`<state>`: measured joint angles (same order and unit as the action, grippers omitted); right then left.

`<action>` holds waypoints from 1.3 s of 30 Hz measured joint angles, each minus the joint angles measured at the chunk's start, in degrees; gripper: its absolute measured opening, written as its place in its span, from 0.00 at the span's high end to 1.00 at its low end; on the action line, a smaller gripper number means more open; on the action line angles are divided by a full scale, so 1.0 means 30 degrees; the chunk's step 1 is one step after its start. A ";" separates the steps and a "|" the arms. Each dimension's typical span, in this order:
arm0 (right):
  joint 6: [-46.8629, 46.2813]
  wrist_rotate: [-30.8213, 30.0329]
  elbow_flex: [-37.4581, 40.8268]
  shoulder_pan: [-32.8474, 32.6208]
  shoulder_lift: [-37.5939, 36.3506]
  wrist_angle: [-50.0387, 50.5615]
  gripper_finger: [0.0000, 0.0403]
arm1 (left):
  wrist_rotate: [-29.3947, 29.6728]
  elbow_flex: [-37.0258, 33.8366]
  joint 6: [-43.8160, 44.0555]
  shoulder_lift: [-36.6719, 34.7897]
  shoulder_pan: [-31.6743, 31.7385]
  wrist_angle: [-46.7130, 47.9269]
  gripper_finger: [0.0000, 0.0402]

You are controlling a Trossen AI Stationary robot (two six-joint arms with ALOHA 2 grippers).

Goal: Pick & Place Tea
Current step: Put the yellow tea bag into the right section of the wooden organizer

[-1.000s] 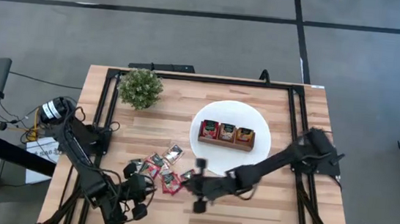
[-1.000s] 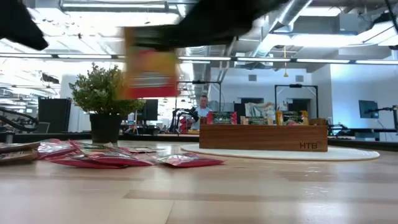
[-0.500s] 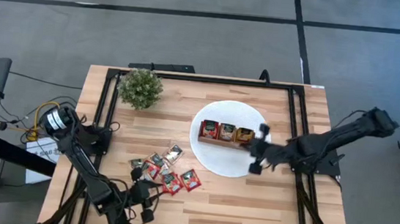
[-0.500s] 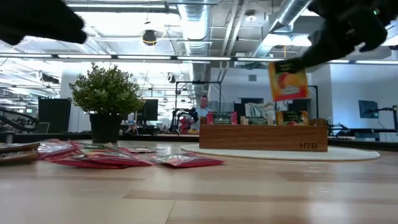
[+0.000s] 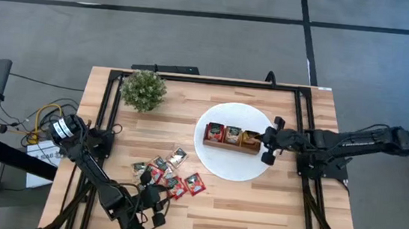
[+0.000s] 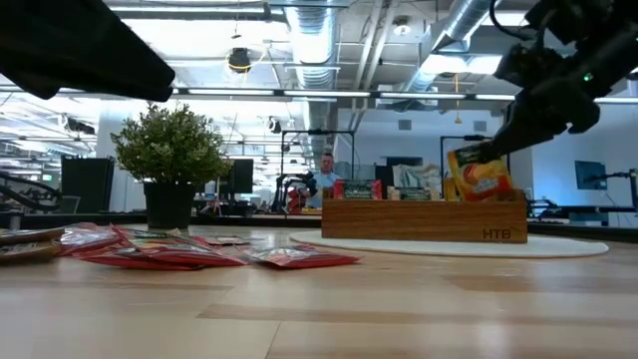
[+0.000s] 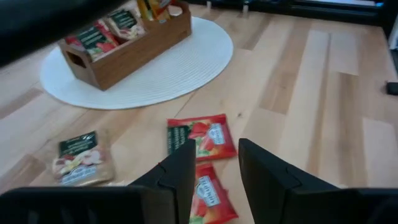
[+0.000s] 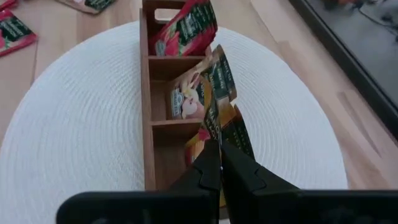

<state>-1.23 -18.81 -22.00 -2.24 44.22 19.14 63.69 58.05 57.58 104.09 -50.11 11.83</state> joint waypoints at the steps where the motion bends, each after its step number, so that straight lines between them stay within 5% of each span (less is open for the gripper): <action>1: 0.0125 0.0223 0.0007 0.0155 0.0080 -0.0229 1.00 | -0.0002 0.0004 -0.0021 0.0000 0.0000 -0.0045 0.72; 16: 0.0428 0.0912 0.0007 0.0670 0.3183 -0.1545 0.97 | -0.0041 0.0004 -0.0021 0.0000 0.0000 0.0001 0.72; 30: 0.0044 -0.1868 -0.3516 0.0626 0.2901 0.2826 0.51 | -0.0055 0.0004 -0.0035 0.0000 0.0000 0.0009 0.72; 39: -0.2225 0.0484 -0.3545 0.1612 0.4950 0.3050 0.65 | -0.0046 0.0004 -0.0028 0.0000 0.0000 0.0009 0.72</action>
<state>-7.90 -17.35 -32.63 2.60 59.07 28.29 63.56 58.06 57.49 104.09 -50.11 11.86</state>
